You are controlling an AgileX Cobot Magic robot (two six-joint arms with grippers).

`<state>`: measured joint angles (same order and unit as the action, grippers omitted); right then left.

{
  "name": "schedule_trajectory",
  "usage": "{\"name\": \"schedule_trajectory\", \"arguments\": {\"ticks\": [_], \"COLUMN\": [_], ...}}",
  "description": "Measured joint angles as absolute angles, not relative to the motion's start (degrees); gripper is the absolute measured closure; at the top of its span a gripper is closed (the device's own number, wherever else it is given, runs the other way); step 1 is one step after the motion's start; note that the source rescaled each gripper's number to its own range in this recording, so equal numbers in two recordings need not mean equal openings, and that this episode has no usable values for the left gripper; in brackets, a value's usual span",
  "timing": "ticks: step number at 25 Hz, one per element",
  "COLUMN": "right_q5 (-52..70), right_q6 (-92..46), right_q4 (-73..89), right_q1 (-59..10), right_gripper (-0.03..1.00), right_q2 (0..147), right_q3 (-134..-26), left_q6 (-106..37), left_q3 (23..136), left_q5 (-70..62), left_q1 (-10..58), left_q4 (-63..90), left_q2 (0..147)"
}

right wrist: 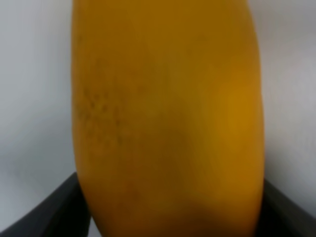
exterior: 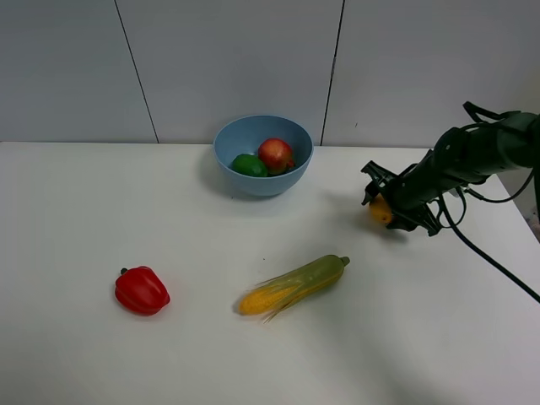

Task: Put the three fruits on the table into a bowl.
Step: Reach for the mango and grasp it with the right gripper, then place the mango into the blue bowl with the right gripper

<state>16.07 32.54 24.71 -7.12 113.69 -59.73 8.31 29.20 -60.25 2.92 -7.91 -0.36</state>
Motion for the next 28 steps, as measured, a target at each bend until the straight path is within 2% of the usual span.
{"name": "schedule_trajectory", "arguments": {"ticks": [13, 28], "right_q5": [15.3, 14.2], "right_q6": [29.2, 13.9], "right_q4": [25.6, 25.7], "right_q1": [-7.1, -8.3], "right_gripper": [0.96, 0.97], "right_q2": [113.7, 107.3], "right_q3": [-59.7, -60.8], "left_q6": [8.3, 8.3], "left_q3": [29.2, 29.2], "left_q5": [-60.3, -60.3], "left_q1": [2.9, 2.9], "left_q4": [-7.9, -7.9], "left_q2": [-0.4, -0.4]}}
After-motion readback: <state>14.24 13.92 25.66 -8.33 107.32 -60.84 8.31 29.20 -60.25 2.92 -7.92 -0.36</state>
